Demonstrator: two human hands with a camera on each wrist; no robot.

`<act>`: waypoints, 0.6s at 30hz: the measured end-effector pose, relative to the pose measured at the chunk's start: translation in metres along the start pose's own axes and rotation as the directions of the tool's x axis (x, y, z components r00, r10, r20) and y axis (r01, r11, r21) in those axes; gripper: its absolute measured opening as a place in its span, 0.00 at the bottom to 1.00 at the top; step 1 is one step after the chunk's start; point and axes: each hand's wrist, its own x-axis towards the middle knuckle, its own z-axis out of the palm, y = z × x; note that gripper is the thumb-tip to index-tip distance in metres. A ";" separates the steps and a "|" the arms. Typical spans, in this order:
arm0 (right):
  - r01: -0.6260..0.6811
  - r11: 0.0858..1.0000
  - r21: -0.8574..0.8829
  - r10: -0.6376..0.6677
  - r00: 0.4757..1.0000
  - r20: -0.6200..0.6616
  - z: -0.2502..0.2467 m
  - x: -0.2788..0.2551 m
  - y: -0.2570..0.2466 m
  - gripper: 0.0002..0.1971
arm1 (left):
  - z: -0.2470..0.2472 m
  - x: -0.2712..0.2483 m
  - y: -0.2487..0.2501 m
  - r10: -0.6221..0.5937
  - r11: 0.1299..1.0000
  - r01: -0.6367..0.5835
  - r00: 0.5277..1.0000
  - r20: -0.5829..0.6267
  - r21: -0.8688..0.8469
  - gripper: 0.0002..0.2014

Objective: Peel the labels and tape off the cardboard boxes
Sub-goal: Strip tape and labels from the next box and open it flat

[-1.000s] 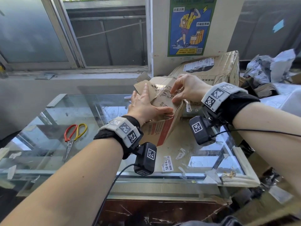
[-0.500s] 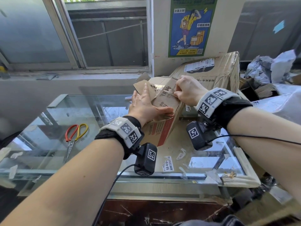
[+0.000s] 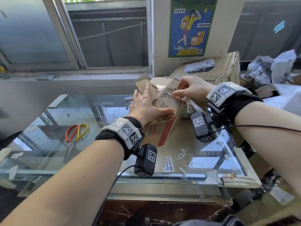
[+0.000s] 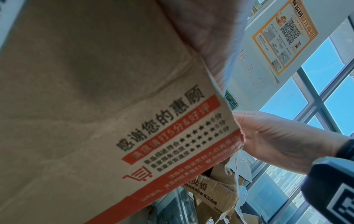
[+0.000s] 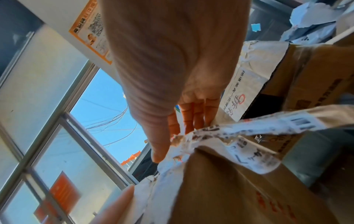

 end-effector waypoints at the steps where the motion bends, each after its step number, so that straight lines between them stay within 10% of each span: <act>1: -0.001 0.998 0.063 0.000 1.000 0.007 0.000 0.001 -0.001 0.12 | 0.000 0.001 -0.001 0.000 1.000 0.000 1.000 -0.004 0.002 0.69; 5: -0.050 0.957 0.285 0.054 0.999 -0.006 0.001 0.001 -0.010 0.17 | 0.001 0.000 0.001 -0.002 1.000 0.002 1.000 0.012 -0.001 0.69; 10: 0.084 0.956 -0.280 -0.107 0.992 -0.069 0.011 0.009 -0.011 0.17 | 0.002 -0.004 0.004 0.027 0.999 -0.028 0.999 0.021 0.041 0.67; 18: 0.087 0.941 -0.327 -0.088 0.996 0.010 0.006 0.016 -0.011 0.07 | 0.002 -0.007 0.006 0.030 0.999 -0.031 0.999 0.029 0.041 0.67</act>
